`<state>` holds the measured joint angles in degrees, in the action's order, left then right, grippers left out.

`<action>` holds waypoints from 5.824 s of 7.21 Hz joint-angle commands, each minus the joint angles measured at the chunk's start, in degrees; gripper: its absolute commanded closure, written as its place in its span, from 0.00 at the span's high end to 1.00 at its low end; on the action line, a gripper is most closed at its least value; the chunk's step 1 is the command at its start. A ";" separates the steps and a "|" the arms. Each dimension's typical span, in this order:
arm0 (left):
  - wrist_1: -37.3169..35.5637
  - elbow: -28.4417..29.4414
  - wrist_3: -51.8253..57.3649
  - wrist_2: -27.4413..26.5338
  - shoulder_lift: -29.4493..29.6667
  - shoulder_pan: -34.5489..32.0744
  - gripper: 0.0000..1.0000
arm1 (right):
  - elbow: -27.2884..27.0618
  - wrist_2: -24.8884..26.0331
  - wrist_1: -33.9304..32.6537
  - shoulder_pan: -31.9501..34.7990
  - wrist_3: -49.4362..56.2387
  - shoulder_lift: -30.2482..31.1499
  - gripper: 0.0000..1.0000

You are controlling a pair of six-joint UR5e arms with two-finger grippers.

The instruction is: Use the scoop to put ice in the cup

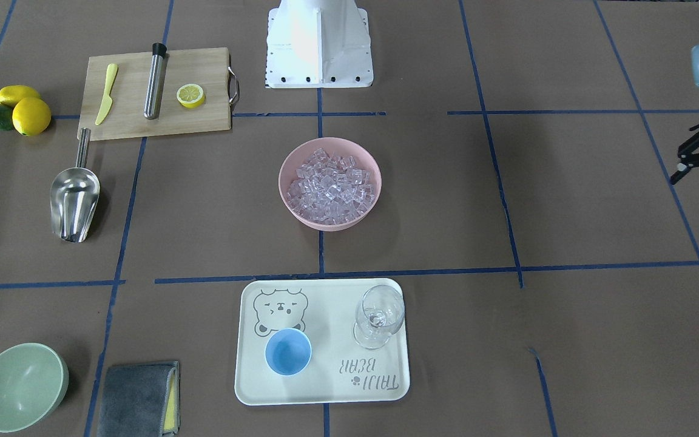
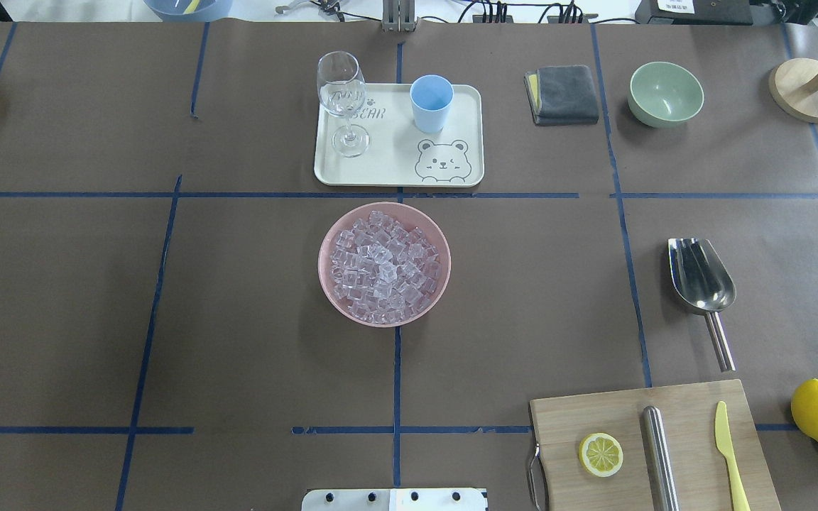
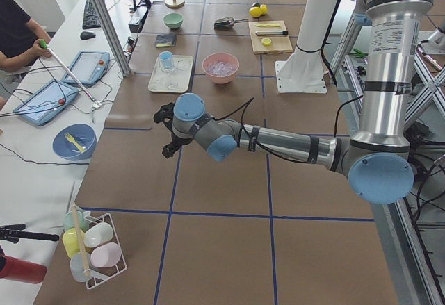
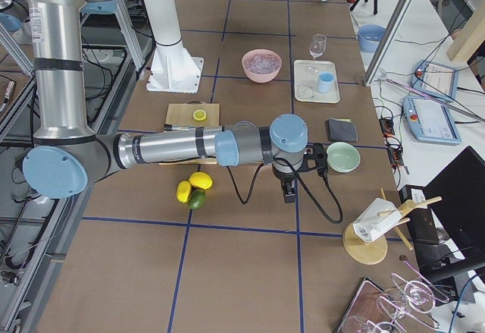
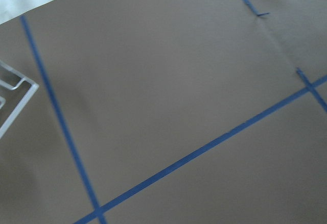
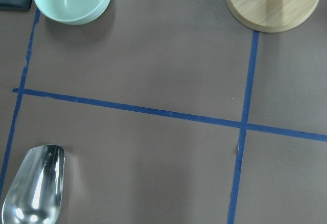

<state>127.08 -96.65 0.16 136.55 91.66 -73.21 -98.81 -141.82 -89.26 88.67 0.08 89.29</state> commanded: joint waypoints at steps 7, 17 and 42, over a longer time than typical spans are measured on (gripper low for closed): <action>14.69 2.15 0.11 -0.67 9.93 17.13 1.00 | -12.62 9.19 16.72 -25.17 -47.36 7.19 1.00; 14.60 2.60 0.11 -0.76 10.21 17.66 1.00 | -9.75 27.74 35.56 -52.10 -66.61 14.95 1.00; 14.60 3.83 -0.07 -0.67 11.08 18.10 1.00 | -25.38 44.76 -18.05 -44.88 -31.49 -26.46 0.00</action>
<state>141.61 -92.80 0.09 135.81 102.75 -55.13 -124.34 -100.76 -106.97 45.78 -34.78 62.52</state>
